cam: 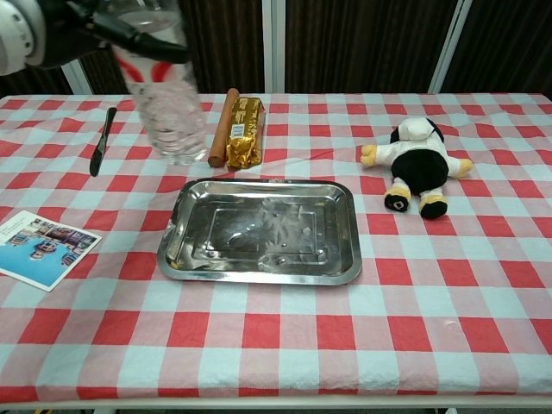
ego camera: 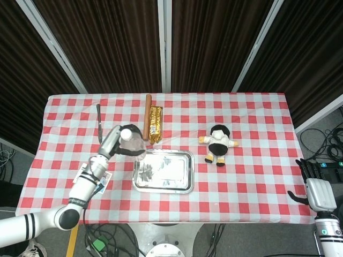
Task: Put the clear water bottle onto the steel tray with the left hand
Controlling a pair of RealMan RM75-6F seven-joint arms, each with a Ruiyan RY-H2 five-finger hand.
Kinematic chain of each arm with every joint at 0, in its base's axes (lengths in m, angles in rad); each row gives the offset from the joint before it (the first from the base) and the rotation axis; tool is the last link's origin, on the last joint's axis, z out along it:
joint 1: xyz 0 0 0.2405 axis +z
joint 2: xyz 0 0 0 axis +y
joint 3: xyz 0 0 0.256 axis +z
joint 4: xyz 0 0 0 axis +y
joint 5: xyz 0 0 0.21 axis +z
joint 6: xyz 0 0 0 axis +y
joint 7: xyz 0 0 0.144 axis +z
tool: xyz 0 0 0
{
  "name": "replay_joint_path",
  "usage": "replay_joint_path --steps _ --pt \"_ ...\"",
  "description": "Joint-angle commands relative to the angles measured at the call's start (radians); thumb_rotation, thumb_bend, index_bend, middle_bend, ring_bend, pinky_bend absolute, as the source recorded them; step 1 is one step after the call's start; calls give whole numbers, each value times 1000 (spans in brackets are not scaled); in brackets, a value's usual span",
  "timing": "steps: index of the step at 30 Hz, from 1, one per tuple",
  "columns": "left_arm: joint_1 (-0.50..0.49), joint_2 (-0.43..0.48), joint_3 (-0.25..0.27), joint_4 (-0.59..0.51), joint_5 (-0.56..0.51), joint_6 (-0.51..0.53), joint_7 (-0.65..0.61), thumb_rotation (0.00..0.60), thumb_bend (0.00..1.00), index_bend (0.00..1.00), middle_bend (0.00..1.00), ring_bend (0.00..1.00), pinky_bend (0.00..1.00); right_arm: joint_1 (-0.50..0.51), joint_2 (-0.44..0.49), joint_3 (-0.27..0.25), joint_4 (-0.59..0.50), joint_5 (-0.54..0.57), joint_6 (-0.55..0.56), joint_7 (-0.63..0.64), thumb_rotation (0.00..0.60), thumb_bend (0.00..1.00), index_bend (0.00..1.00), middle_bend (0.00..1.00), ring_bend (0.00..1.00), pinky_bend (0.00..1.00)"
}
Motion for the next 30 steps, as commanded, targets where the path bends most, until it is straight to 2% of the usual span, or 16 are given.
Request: replay_joint_path --steps 1,5,7,11,14,18,22,26,30 --pt "-7 30 -6 -25 -19 27 52 600 203 570 636 440 437 0 1 2 0 0 4 4 600 122 67 43 0 0" --pt "49 133 -26 65 -82 64 37 600 205 571 635 440 437 -2 5 1 -7 -11 17 4 600 123 67 43 0 0" --pt "82 164 -33 50 -91 69 -10 600 206 571 635 440 436 -3 4 -2 -10 -18 26 -5 600 123 67 43 0 0" --pt "53 109 1 -30 -5 40 -23 600 206 571 633 440 437 -6 0 -4 -12 -24 39 -20 600 122 67 43 0 0" --pt "32 65 14 -62 28 57 -9 600 206 570 632 440 437 -7 -1 -1 -15 -21 41 -22 600 122 67 43 0 0" --pt "58 129 -16 3 -35 102 3 600 206 570 632 440 437 -7 3 -3 -17 -25 43 -18 600 123 67 43 0 0" --pt "69 167 -33 34 -90 94 -12 600 206 570 632 440 437 -7 2 -7 -17 -32 45 -23 600 123 68 43 0 0" --pt "66 134 -1 -4 -49 88 -21 600 205 570 632 440 437 -11 4 -4 -21 -37 65 -27 600 125 67 43 0 0" --pt "53 84 7 -14 -69 97 -30 600 206 570 632 440 439 -15 8 -2 -29 -42 80 -28 600 124 67 43 0 0"
